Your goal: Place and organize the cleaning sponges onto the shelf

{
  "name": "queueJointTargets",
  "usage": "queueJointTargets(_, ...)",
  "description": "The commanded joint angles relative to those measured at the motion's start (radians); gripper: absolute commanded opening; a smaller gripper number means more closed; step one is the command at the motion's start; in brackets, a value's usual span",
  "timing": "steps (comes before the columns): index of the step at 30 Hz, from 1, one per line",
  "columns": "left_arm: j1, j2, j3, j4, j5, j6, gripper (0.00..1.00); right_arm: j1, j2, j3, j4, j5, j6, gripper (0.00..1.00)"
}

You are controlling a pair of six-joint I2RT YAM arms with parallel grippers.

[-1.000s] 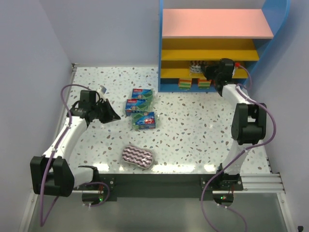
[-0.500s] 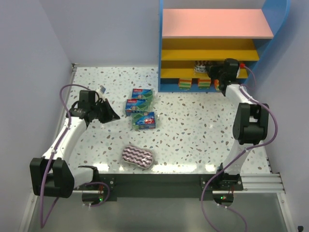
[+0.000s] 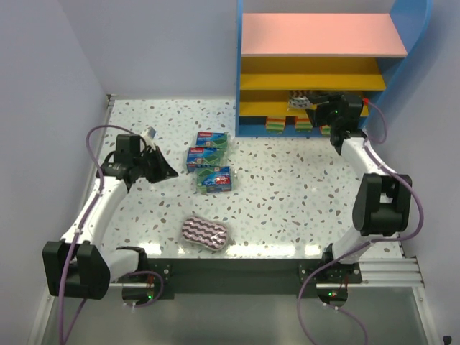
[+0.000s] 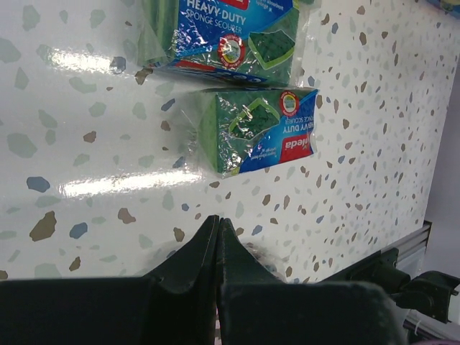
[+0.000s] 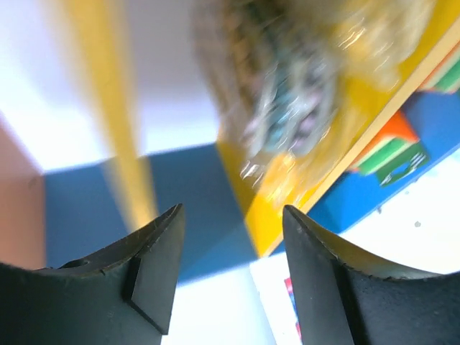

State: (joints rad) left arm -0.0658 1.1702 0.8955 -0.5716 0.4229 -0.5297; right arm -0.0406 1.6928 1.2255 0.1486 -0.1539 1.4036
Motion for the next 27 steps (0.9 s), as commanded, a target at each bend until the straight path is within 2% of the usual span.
queueJointTargets(1, 0.006, -0.035, 0.023, -0.022, 0.011, 0.023, 0.0, -0.004, -0.129, -0.052, 0.023, -0.071, -0.047, 0.61)
queueJointTargets(4, 0.006, -0.05, 0.0, -0.025, 0.01, 0.025, 0.0, 0.002, -0.226, -0.092, -0.101, -0.169, -0.153, 0.61)
queueJointTargets(6, 0.006, -0.061, -0.03, -0.022, 0.016, 0.022, 0.0, 0.017, -0.289, -0.104, -0.289, -0.219, -0.315, 0.62)
queueJointTargets(7, 0.006, -0.076, -0.053, -0.02, 0.022, 0.017, 0.0, 0.031, -0.333, -0.128, -0.425, -0.237, -0.448, 0.63)
queueJointTargets(8, 0.006, -0.084, -0.053, -0.017, 0.022, 0.017, 0.0, 0.031, -0.334, -0.147, -0.481, -0.239, -0.507, 0.63)
queueJointTargets(11, 0.006, -0.109, -0.101, -0.01, 0.03, 0.008, 0.0, 0.163, -0.436, -0.262, -0.602, -0.225, -0.65, 0.63)
queueJointTargets(12, 0.006, -0.112, -0.105, -0.011, 0.031, 0.007, 0.0, 0.259, -0.459, -0.291, -0.616, -0.211, -0.66, 0.63)
queueJointTargets(13, 0.006, -0.116, -0.107, -0.016, 0.033, 0.007, 0.0, 0.319, -0.502, -0.346, -0.629, -0.194, -0.657, 0.64)
queueJointTargets(14, 0.006, -0.118, -0.11, -0.02, 0.033, 0.008, 0.0, 0.449, -0.516, -0.372, -0.621, -0.156, -0.634, 0.64)
queueJointTargets(15, 0.006, -0.124, -0.109, -0.022, 0.033, 0.008, 0.0, 0.52, -0.541, -0.414, -0.616, -0.129, -0.614, 0.64)
queueJointTargets(17, 0.006, -0.132, -0.102, -0.034, 0.03, 0.011, 0.0, 0.644, -0.55, -0.446, -0.597, -0.038, -0.539, 0.65)
queueJointTargets(18, 0.006, -0.136, -0.099, -0.04, 0.028, 0.016, 0.0, 0.763, -0.553, -0.463, -0.592, -0.004, -0.513, 0.66)
queueJointTargets(20, 0.006, -0.144, -0.09, -0.06, 0.024, 0.025, 0.0, 0.926, -0.536, -0.466, -0.574, 0.086, -0.447, 0.67)
queueJointTargets(24, 0.006, -0.161, -0.105, -0.079, 0.013, 0.039, 0.0, 1.143, -0.441, -0.429, -0.543, 0.212, -0.355, 0.69)
queueJointTargets(27, 0.006, -0.176, -0.138, -0.071, 0.011, 0.037, 0.0, 1.254, -0.346, -0.379, -0.498, 0.298, -0.292, 0.71)
